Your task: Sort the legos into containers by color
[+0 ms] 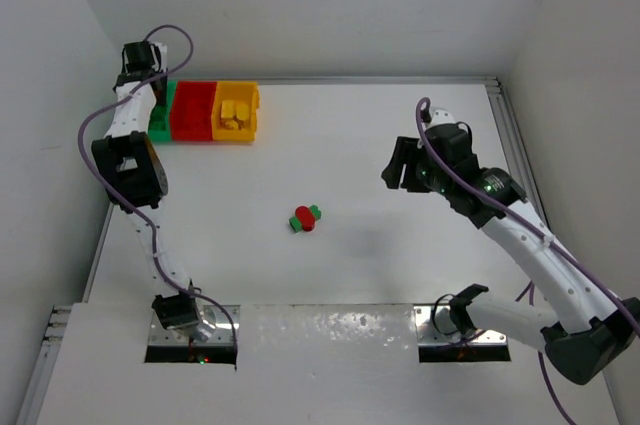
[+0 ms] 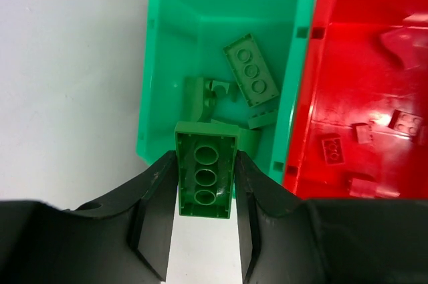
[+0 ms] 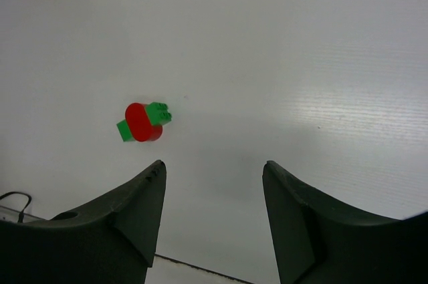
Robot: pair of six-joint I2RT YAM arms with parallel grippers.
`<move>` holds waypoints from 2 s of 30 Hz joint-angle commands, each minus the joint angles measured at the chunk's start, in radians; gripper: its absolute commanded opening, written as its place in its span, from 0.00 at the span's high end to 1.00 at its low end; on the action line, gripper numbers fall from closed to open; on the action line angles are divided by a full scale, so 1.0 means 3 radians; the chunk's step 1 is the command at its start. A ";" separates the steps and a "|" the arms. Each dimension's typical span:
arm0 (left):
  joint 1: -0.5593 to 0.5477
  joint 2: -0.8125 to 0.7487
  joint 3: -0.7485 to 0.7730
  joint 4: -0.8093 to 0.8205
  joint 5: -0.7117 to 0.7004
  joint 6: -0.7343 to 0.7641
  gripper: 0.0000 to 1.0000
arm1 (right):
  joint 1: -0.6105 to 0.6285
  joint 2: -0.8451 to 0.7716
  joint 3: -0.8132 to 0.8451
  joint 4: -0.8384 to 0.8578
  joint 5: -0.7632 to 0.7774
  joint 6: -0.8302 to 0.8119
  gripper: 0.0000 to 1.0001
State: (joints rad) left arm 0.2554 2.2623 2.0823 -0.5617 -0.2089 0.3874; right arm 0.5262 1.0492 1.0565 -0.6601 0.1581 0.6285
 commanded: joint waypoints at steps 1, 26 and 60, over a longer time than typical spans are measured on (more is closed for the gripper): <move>0.0043 -0.0035 -0.0018 0.0461 -0.0102 -0.0023 1.00 | 0.0015 0.0097 0.0287 -0.0018 0.0076 0.0037 0.41; 0.0044 -0.0070 -0.0135 0.0814 0.0031 -0.0187 0.53 | 0.0015 0.0067 0.0426 -0.0126 0.0041 0.0027 0.41; -0.3229 -0.2208 -0.3387 0.0138 0.0963 -0.0570 0.00 | 0.0015 0.0046 -0.0004 0.0038 -0.0266 -0.0014 0.39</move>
State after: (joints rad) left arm -0.7139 1.5909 1.0843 -0.6476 0.1547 0.3164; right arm 0.5262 1.0866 1.0584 -0.6807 0.0811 0.6220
